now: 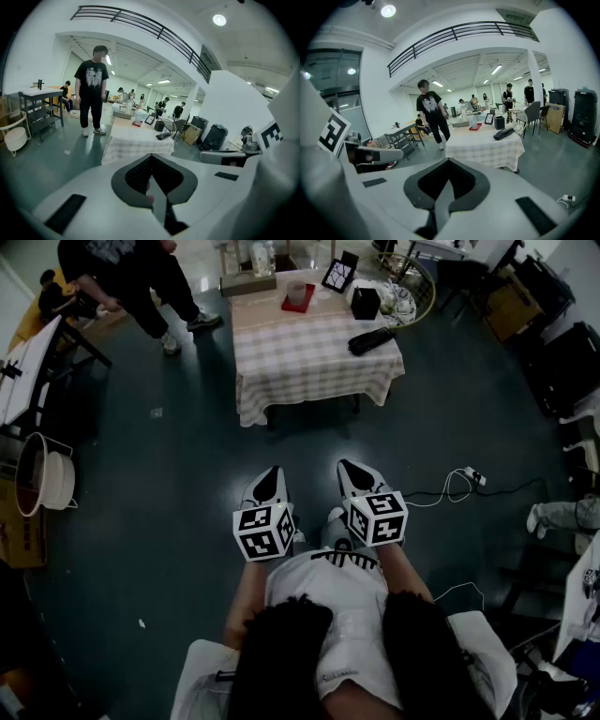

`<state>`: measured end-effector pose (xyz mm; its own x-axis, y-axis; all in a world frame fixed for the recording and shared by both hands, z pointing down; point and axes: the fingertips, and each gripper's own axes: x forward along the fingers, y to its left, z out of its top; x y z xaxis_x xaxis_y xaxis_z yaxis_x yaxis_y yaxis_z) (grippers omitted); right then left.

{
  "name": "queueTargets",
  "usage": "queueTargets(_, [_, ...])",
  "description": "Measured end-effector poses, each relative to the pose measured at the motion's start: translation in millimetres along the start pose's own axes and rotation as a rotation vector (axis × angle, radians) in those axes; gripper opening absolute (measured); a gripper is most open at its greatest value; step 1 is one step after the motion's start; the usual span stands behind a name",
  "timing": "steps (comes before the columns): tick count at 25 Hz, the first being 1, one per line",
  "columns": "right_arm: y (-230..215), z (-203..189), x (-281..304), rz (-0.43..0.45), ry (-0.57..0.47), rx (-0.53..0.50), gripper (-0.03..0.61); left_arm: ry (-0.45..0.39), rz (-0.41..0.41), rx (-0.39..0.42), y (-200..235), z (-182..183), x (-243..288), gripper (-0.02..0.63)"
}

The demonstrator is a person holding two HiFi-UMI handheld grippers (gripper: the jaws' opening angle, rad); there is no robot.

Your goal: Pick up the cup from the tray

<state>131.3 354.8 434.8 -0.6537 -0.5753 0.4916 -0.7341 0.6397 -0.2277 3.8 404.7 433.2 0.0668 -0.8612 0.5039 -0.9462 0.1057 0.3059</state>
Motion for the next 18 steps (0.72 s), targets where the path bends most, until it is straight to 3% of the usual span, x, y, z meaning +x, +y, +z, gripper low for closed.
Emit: queueTargets(18, [1.6,-2.0,-1.4,-0.010,-0.019,0.030,0.005,0.004,-0.008,0.002,1.3,-1.5,-1.2,0.006])
